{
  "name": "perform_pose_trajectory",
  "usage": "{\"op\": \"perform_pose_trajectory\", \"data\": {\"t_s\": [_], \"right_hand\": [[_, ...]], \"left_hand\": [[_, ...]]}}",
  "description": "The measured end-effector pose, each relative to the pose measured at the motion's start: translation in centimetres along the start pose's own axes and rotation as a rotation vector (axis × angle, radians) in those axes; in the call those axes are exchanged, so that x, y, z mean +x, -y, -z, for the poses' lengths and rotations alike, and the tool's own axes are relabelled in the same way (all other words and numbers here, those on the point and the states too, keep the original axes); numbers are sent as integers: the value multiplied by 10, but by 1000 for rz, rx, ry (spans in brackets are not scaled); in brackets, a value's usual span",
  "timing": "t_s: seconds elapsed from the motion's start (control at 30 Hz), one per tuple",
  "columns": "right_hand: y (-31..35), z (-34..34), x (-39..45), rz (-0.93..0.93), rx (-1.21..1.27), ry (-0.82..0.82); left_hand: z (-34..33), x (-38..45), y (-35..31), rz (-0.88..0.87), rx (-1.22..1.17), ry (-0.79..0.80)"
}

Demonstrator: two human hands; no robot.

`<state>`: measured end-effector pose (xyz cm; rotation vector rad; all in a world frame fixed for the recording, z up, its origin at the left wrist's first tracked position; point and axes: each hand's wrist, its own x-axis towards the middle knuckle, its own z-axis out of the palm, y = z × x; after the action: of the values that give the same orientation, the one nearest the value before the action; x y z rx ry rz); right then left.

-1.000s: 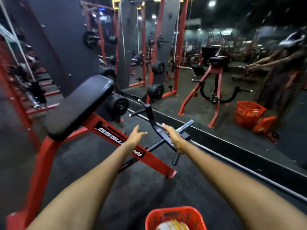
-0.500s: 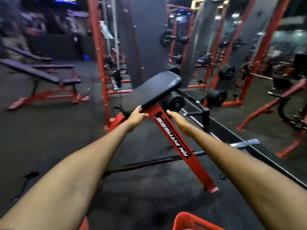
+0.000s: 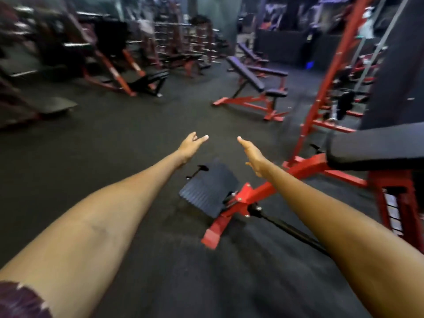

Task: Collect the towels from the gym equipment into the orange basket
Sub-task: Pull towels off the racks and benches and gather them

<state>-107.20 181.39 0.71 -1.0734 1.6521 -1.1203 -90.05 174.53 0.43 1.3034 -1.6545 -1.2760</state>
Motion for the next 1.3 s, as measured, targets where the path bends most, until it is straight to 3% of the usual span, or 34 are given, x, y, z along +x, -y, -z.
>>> {"op": "perform_pose_trajectory", "data": {"t_s": [0.17,0.43,0.67,0.93,1.3], "right_hand": [[26,-112,24,53,-43,242],[81,-233,74,126,-34,400],[119,-299,138,197,-38,335],[132,-372,221,119,-16,355],[186,-475,422,67,63,387]], "left_hand": [[107,-14,33,86,34,-231],[245,12,67,153,-10,-424],[313,70,75,132,-60,-388],[363,161,104,143,-113,-347],[439,361,132,212,-217,-391]]}}
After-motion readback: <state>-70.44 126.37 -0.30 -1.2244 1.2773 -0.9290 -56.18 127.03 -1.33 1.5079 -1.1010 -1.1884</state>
